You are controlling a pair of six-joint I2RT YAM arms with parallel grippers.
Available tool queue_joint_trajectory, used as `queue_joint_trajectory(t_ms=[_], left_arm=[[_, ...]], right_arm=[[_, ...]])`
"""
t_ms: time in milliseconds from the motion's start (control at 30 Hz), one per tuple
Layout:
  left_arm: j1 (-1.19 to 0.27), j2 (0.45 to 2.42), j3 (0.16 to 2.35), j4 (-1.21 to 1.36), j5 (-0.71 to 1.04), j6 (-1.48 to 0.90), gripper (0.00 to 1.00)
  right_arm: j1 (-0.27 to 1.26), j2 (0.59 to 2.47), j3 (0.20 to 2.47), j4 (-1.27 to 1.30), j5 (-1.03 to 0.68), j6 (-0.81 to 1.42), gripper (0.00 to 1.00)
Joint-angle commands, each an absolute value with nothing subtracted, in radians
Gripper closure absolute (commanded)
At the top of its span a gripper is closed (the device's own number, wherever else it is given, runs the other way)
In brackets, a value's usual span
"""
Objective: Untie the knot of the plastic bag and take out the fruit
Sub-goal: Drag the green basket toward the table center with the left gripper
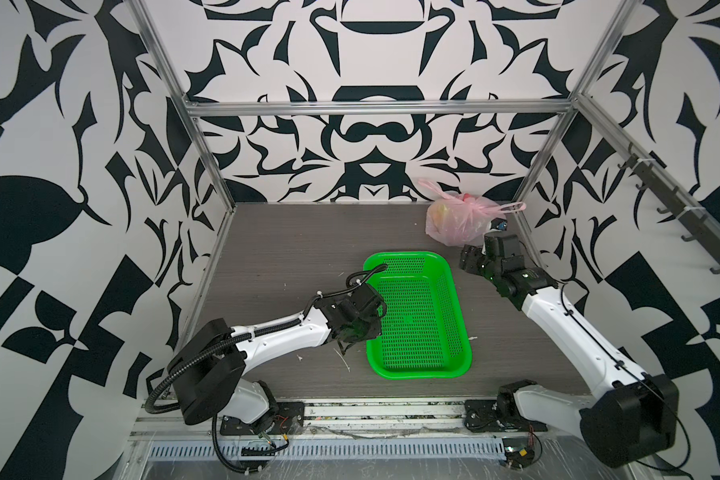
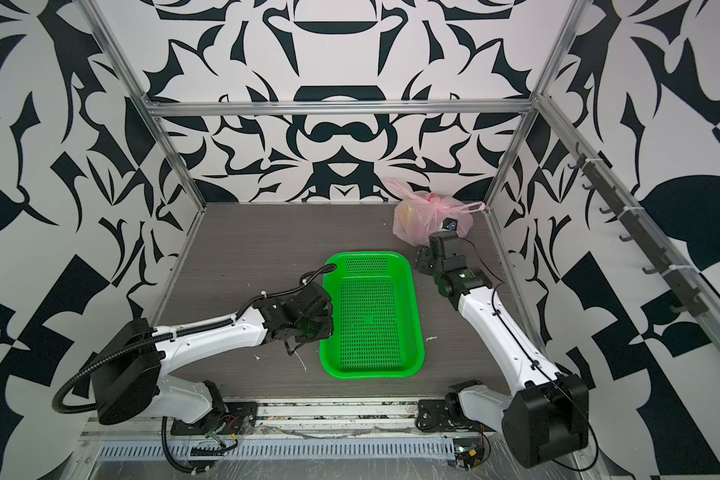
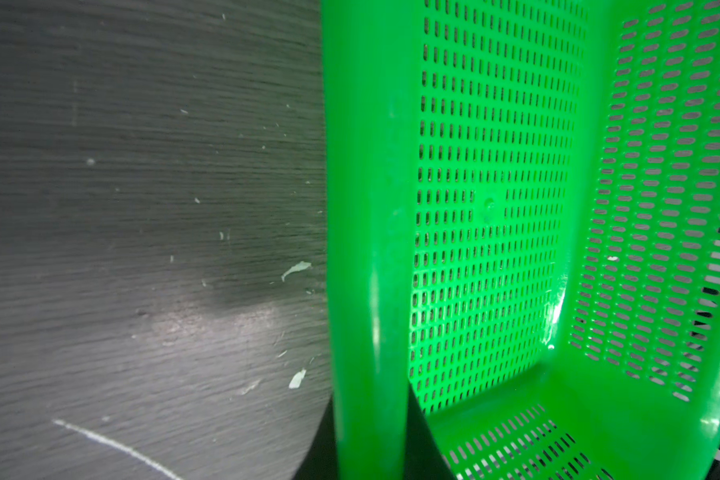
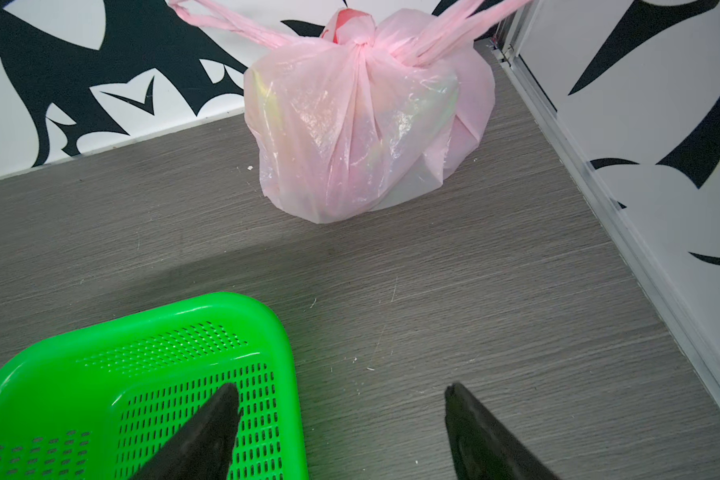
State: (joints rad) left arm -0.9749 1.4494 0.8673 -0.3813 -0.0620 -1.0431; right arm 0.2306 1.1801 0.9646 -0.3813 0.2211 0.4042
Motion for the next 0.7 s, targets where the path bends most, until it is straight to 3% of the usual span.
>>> queue_joint_trajectory(t_ms=[0, 233, 667], left_arm=[[-0.977, 1.448, 0.855, -0.402, -0.092, -1.076, 1.0], [-0.978, 1.447, 0.842, -0.411, -0.094, -1.072, 1.0], [-0.977, 1.464, 0.874, -0.457, -0.124, -1.029, 0.68]], right_arm=[[0.233, 1.184, 0.959, -0.344, 0.216, 0.421, 0.2], [0.233, 1.196, 0.952, -0.333, 0.202, 0.426, 0.2], [0.233, 1.192, 0.959, -0.325, 0.138, 0.433, 0.2]])
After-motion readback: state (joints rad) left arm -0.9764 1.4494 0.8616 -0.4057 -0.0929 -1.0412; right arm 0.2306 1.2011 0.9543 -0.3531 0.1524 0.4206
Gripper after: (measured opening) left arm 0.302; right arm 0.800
